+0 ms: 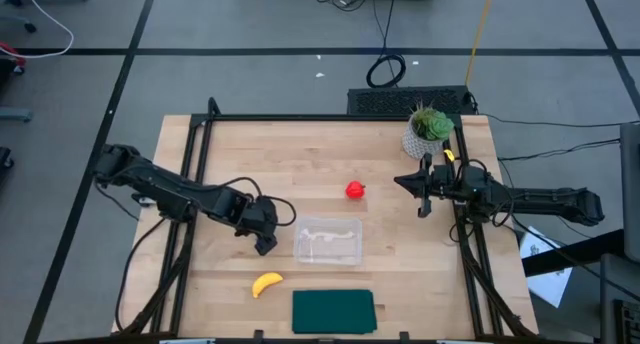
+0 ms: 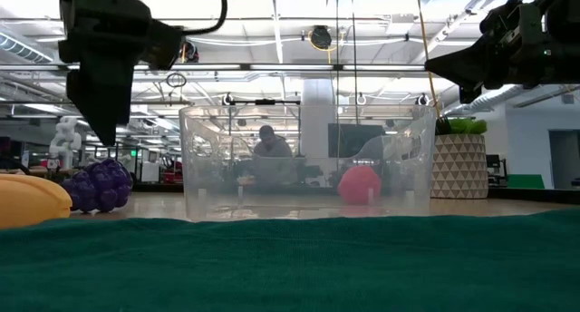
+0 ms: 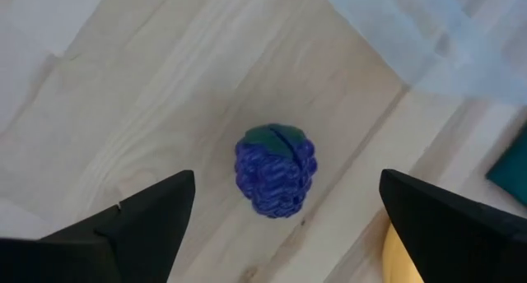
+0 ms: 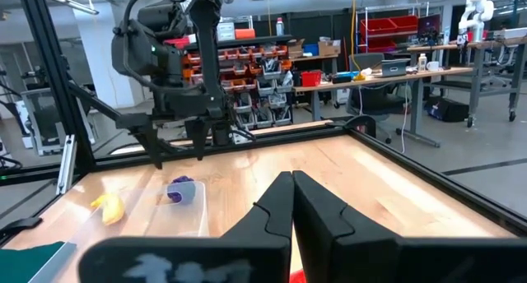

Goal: Pick and placing Produce into tupperware
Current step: Put the grapes into the transparent bin

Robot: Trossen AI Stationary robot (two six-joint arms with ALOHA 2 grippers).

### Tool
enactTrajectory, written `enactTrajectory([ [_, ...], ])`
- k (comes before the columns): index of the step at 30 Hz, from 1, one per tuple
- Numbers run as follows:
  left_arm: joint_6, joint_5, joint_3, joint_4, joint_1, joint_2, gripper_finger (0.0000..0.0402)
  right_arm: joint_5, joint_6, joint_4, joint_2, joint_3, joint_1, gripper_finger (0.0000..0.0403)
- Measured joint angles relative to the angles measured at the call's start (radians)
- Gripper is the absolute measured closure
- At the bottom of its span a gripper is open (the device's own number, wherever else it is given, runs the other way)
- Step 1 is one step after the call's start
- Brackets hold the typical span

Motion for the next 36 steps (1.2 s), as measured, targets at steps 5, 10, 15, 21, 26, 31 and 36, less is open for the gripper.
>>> enactTrajectory([
  [5, -0.002, 0.000, 0.001, 0.013, -0.009, 0.037, 0.0013, 0.000, 0.000, -0.004, 0.000, 0.000, 0.000, 0.0403],
  [10, -0.012, 0.021, 0.001, 0.023, -0.020, 0.096, 0.0013, 0.000, 0.000, -0.005, 0.000, 0.000, 0.000, 0.0403],
  [15, -0.012, 0.039, 0.000, 0.045, -0.024, 0.143, 0.0014, 0.000, 0.001, -0.004, 0.005, 0.000, 0.000, 0.0403],
  [21, -0.011, 0.031, 0.000, 0.064, -0.024, 0.178, 0.0014, 0.000, 0.003, -0.003, 0.010, 0.000, 0.000, 0.0403],
  [26, -0.010, 0.011, 0.001, 0.065, -0.024, 0.204, 0.0014, 0.000, 0.003, -0.002, 0.018, 0.000, 0.000, 0.0403],
  [31, -0.007, 0.006, 0.001, 0.070, -0.024, 0.244, 0.0014, 0.000, 0.003, 0.004, 0.028, 0.000, 0.000, 0.0403],
  [36, 0.008, 0.013, 0.000, 0.068, -0.024, 0.276, 0.0014, 0.000, 0.000, 0.005, 0.032, 0.000, 0.000, 0.0403],
])
